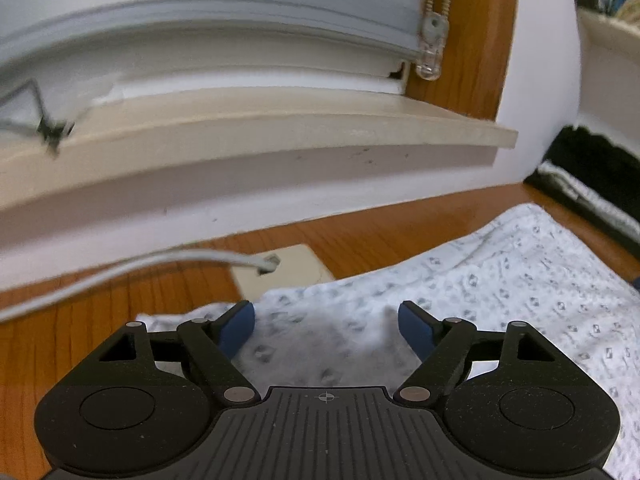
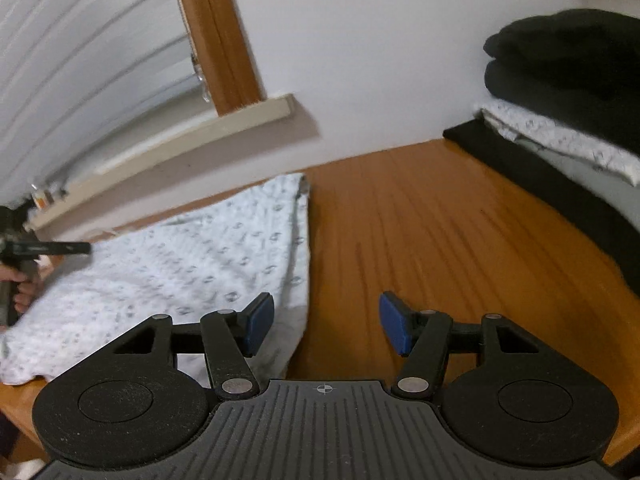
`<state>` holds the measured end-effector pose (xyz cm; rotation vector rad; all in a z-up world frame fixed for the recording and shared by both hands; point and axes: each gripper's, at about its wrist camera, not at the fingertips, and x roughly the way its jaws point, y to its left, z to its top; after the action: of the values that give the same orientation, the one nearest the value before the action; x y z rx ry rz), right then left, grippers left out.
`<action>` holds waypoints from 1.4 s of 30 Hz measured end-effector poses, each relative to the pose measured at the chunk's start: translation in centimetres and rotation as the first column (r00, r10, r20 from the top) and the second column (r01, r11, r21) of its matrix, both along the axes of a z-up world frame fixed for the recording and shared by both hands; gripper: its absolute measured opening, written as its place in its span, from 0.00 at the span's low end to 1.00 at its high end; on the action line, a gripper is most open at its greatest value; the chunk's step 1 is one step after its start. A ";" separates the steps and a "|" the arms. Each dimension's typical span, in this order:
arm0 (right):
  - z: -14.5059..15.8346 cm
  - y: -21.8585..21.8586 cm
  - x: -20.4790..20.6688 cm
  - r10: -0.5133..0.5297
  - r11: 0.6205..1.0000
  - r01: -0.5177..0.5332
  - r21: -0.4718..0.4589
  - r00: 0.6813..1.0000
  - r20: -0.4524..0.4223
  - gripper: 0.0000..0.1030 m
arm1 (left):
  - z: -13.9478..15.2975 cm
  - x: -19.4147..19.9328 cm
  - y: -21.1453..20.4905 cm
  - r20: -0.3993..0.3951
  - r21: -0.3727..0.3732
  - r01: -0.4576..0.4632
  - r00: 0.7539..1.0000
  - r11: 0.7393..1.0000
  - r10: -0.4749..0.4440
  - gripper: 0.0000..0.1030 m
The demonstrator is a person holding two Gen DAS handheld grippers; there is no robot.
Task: Fold clothes
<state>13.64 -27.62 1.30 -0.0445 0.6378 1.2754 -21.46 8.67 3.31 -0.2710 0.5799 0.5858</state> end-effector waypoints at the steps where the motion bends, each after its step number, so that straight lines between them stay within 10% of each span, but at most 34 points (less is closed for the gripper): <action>1: 0.0 -0.3 -0.2 0.003 1.000 -0.002 0.013 1.000 -0.008 0.58 | 0.5 0.9 -0.6 -0.003 0.009 0.018 1.000 1.000 -0.018 0.77; 8: 0.2 -0.8 -2.2 0.017 0.998 -0.019 0.057 0.999 0.039 0.58 | 3.7 12.7 -6.8 0.001 -0.013 0.235 0.972 0.972 -0.235 0.75; 17: -0.7 -0.7 -4.0 0.039 0.998 -0.045 0.037 0.990 0.134 0.59 | -1.0 30.3 -11.5 -0.184 -0.100 0.294 0.933 0.951 -0.308 0.76; 37: -2.0 -1.1 -5.6 0.054 0.997 -0.067 0.044 0.965 0.256 0.65 | -2.5 34.9 -11.8 -0.238 -0.141 0.182 0.948 0.973 -0.212 0.81; 42: -2.2 -1.1 -5.8 0.053 0.997 -0.067 0.043 0.963 0.265 0.67 | -3.3 35.0 -13.5 -0.290 -0.020 0.225 0.931 0.974 -0.221 0.83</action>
<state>7.85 -28.69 -0.94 -0.1894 0.3764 1.3166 13.52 -4.80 0.05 -0.1020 0.8790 0.4101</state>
